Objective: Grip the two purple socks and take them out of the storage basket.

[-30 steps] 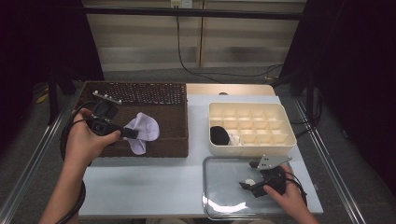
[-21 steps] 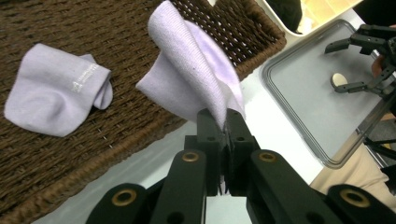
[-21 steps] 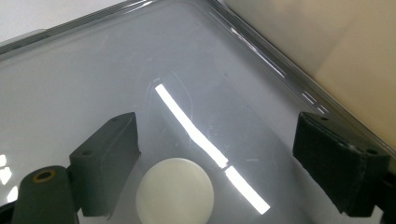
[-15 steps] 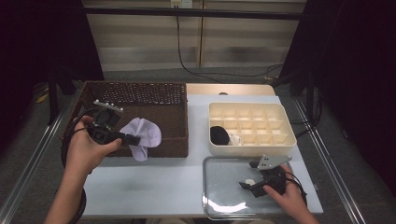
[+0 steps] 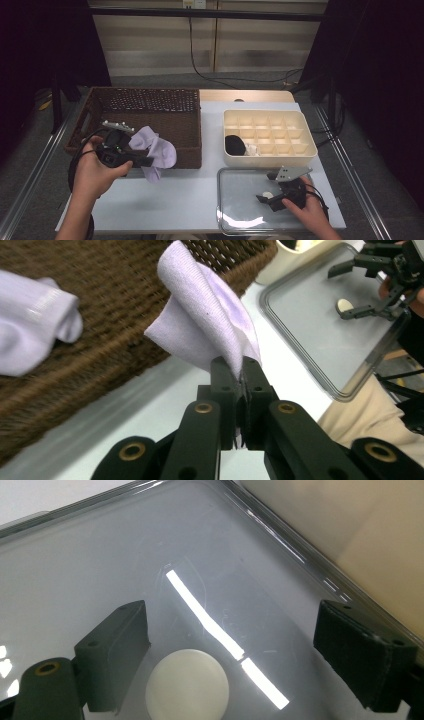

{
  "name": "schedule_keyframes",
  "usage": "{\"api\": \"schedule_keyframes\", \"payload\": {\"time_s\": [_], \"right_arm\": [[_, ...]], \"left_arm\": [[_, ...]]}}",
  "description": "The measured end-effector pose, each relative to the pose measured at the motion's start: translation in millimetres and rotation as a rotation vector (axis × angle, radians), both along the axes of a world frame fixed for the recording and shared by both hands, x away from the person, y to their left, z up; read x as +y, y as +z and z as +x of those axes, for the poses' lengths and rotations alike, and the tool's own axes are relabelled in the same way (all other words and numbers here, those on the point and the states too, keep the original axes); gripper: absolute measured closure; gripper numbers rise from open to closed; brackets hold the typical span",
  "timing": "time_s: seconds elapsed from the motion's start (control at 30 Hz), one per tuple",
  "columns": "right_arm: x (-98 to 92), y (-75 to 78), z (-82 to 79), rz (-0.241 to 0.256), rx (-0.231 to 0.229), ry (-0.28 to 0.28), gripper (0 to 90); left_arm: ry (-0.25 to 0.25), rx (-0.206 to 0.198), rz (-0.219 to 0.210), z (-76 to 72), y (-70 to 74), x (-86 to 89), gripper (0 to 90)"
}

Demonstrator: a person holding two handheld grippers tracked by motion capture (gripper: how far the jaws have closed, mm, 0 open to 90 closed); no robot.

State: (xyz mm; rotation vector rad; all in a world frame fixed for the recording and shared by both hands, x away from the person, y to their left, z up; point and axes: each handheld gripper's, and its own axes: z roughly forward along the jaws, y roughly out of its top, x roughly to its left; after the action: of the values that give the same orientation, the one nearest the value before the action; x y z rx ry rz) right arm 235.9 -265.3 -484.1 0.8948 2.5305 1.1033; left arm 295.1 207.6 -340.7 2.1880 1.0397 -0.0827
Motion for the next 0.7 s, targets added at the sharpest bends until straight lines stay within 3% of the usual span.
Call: {"api": "schedule_keyframes", "payload": {"time_s": [0.23, 0.37, 0.57, 0.7], "right_arm": [[-0.1, 0.1, -0.1, -0.002, -0.003, -0.001, 14.0], [0.0, 0.0, -0.1, 0.000, -0.001, -0.001, 14.0], [0.0, 0.1, -0.2, -0.001, -0.002, -0.003, 14.1], [0.0, 0.1, -0.2, -0.001, -0.002, -0.003, 14.1]], "left_arm": [[0.002, 0.032, 0.012, -4.0, -26.2, -3.8, 86.7], [-0.008, 0.045, 0.040, -1.9, -39.6, -6.4, 85.0], [-0.011, -0.002, 0.084, -1.0, -43.4, -9.9, 69.3], [0.014, -0.015, 0.078, 0.6, -42.0, -8.2, 62.2]]}}
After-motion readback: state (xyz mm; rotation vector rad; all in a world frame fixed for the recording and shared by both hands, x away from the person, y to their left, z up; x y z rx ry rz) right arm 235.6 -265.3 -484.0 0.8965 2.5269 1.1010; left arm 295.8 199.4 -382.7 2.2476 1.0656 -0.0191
